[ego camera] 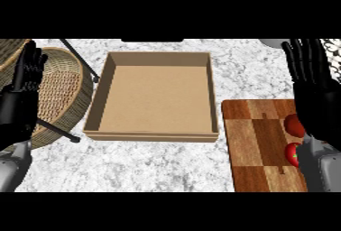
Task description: Pick the bell pepper from the cutting board and place it in the cardboard box
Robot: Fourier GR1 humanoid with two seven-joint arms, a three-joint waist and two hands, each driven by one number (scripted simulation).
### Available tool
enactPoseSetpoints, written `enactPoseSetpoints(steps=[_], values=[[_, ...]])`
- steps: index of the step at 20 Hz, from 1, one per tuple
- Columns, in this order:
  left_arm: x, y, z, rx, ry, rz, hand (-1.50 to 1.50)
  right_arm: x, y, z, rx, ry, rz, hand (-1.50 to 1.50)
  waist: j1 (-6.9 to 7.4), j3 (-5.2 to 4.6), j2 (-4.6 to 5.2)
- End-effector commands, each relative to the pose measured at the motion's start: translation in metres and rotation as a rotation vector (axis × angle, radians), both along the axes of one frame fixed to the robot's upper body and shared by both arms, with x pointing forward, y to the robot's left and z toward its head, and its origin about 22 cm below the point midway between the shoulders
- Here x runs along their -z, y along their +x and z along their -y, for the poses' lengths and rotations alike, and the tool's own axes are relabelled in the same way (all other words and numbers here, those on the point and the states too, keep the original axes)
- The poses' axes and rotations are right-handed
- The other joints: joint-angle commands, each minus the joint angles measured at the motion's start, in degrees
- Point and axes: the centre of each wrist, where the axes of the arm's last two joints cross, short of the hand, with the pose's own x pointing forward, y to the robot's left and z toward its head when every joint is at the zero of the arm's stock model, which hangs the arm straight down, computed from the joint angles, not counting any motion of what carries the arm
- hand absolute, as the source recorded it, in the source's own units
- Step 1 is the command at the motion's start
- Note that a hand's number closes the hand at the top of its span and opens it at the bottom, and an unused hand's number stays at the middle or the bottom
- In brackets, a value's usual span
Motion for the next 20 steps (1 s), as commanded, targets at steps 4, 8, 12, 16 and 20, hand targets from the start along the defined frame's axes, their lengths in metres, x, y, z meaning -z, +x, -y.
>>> enactPoseSetpoints(steps=[4, 8, 12, 16, 20], values=[[0.044, -0.025, -0.042, -0.239, 0.094, -0.281, 0.00, 0.044, -0.020, 0.072, 0.266, 0.091, -0.324, -1.50, -1.45, -0.65, 1.20], [0.057, -0.035, -0.022, -0.190, 0.069, -0.360, 0.00, 0.038, -0.043, 0.135, 0.435, -0.627, -0.450, -1.50, -0.06, -2.07, 4.07], [0.078, -0.047, -0.047, -0.324, 0.088, -0.519, 0.00, 0.098, -0.077, 0.155, 0.525, -0.278, -0.566, -1.50, -1.78, -0.58, 1.75], [0.073, -0.039, -0.050, -0.328, 0.092, -0.527, 0.00, 0.111, -0.088, 0.165, 0.439, -0.209, -0.459, -1.50, -1.44, -0.63, 1.54], [0.073, -0.039, -0.045, -0.321, 0.100, -0.540, 0.00, 0.089, -0.095, 0.200, 0.468, -0.383, -0.420, -1.50, -0.44, -0.84, 1.44]])
